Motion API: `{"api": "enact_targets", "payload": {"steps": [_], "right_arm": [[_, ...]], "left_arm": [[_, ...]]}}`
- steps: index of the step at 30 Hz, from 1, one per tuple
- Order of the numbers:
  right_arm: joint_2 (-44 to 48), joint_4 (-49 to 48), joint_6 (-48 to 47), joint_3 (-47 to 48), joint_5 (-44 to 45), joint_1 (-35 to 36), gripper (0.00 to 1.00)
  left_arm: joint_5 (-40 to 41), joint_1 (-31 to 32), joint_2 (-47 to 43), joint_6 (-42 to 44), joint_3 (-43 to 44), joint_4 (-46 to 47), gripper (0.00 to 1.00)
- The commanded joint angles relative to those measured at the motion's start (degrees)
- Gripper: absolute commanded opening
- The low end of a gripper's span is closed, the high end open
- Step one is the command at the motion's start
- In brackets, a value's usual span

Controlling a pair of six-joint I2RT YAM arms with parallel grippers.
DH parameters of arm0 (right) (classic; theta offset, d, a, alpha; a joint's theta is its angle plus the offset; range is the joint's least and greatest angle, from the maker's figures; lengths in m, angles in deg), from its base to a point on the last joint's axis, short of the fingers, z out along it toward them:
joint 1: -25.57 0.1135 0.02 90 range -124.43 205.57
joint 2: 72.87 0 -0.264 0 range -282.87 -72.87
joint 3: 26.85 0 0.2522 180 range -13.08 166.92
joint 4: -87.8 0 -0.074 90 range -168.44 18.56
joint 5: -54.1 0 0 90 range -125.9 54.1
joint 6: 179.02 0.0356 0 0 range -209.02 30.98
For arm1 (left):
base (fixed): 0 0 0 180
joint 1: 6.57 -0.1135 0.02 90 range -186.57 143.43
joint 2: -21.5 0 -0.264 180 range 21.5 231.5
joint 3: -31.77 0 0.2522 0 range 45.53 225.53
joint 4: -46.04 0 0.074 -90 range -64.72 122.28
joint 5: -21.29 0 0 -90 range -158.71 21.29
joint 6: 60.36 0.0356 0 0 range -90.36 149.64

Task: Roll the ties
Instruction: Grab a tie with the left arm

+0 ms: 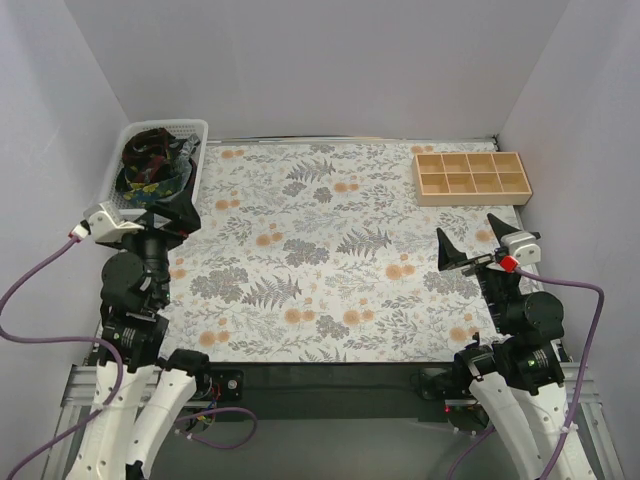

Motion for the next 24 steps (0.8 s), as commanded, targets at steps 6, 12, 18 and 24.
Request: {"api": "enact_targets", "payload": {"steps": [6, 12, 18, 24], "right_arm": [[0.8, -0.1, 2.2, -2.4, -1.2, 0.8, 0.98], [1.1, 1.4, 4.3, -3.8, -2.1, 1.4, 0.98], [0.4, 2.5, 5.6, -4.7, -3.1, 2.1, 0.98], [-1.0, 4.5, 5.6, -4.8, -3.7, 2.1, 0.98]], "left_arm": [[4.1, -0.3, 14.5, -2.7, 2.8, 1.1, 0.98], [7.1, -1.5, 31.4, -1.4, 10.5, 3.2, 0.98], [5.4, -10.9, 49.1, -2.6, 19.0, 8.5, 0.98], [4.6, -19.8, 65.1, -3.8, 30.1, 12.9, 0.98]]}}
